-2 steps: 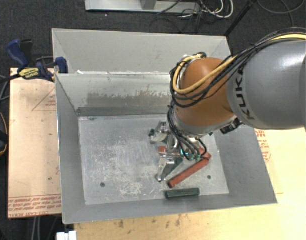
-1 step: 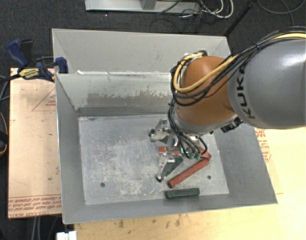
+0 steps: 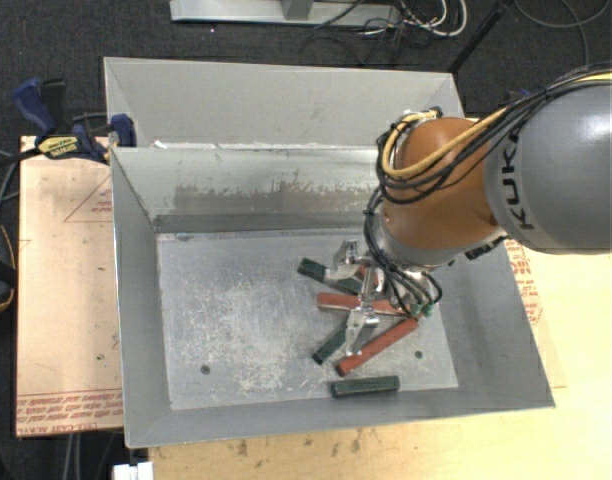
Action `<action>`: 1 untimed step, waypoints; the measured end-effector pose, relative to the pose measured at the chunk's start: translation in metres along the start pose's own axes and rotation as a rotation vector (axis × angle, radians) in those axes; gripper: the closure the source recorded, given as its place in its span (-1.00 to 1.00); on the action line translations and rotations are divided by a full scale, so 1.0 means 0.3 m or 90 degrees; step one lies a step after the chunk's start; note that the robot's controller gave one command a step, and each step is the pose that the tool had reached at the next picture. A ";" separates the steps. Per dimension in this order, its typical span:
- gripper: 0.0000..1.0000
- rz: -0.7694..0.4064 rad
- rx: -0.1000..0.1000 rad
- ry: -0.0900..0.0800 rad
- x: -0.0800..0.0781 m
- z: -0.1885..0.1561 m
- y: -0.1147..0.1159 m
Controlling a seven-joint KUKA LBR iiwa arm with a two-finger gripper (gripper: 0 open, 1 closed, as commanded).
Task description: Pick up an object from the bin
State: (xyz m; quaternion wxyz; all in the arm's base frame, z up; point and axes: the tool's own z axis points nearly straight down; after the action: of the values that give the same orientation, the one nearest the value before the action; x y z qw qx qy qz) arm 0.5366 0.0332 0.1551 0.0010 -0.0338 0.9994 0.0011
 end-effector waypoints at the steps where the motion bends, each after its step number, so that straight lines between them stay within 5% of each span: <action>1: 1.00 -0.101 0.001 -0.030 -0.032 0.234 -0.076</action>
Offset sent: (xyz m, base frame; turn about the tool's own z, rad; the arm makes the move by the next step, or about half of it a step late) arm 0.0000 0.0000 0.0000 0.0000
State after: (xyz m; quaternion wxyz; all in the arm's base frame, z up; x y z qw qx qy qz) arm 0.5479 0.0113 0.0848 0.0243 -0.1129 0.9933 0.0011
